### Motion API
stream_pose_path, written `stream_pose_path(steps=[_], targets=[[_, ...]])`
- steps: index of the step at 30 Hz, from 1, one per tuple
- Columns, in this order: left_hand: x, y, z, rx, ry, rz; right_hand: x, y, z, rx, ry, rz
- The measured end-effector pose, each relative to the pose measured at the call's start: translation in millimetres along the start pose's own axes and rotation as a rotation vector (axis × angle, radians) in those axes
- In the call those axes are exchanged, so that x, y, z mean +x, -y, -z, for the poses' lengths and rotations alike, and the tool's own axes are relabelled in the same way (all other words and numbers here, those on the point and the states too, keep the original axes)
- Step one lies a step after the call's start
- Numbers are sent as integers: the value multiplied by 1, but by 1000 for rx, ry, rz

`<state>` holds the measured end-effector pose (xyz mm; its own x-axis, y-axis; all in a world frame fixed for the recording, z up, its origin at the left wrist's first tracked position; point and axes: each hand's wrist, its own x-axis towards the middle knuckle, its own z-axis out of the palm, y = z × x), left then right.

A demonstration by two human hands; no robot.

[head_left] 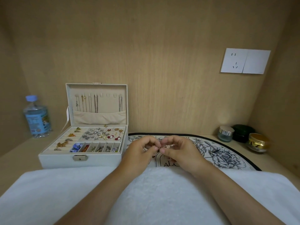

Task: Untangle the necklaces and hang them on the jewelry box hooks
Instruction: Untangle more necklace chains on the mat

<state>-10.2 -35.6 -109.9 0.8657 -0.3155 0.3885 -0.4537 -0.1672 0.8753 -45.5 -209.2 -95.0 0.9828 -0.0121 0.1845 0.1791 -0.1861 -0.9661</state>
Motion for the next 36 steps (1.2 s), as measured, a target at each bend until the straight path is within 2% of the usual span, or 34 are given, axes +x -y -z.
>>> stream_pose_path(steps=[3,6,14,21,27,32,36], targets=[[0,-3,1,-37,-35,0,1,-2,-1,17,36,25],[-1,-5,0,-82,-83,3,2,-2,0,-16,-34,46],[0,-1,0,169,-141,-103,1,0,-1,-16,-61,50],[0,-9,-3,6,-91,49,-1,1,-2,-40,-69,81],[0,-9,-4,71,-94,90,-2,3,-3,-88,-83,81],[0,-9,-5,108,-75,104,-5,6,-1,-241,-101,88],[-1,-5,-6,204,-71,122,-7,7,1,-615,-53,224]])
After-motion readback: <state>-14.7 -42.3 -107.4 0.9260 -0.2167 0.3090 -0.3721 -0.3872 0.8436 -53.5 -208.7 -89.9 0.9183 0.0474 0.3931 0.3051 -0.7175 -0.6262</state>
